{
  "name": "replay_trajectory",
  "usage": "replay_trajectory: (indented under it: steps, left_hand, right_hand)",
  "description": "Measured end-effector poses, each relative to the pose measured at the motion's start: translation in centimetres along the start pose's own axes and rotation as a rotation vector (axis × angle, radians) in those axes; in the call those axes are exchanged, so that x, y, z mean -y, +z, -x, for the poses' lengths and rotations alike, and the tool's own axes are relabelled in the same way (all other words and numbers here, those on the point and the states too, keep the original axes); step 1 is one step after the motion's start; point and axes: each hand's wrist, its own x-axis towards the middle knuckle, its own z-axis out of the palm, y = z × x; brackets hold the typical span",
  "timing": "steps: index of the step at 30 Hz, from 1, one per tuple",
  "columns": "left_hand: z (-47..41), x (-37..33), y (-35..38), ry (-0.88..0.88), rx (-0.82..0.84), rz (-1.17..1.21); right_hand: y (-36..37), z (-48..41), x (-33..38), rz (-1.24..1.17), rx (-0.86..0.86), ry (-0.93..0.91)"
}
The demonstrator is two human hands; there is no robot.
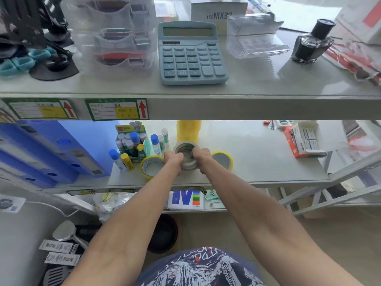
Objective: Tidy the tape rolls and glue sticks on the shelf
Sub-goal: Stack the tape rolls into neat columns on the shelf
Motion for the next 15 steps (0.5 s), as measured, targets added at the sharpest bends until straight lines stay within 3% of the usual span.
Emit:
replay_trajectory:
  steps: [15]
  left_hand:
    - [-0.2, -0.8, -1.8, 0.121, 0.047, -0.204]
  right_hand:
    - [0.3, 0.8, 1.6, 0.175, -0.083, -0.084]
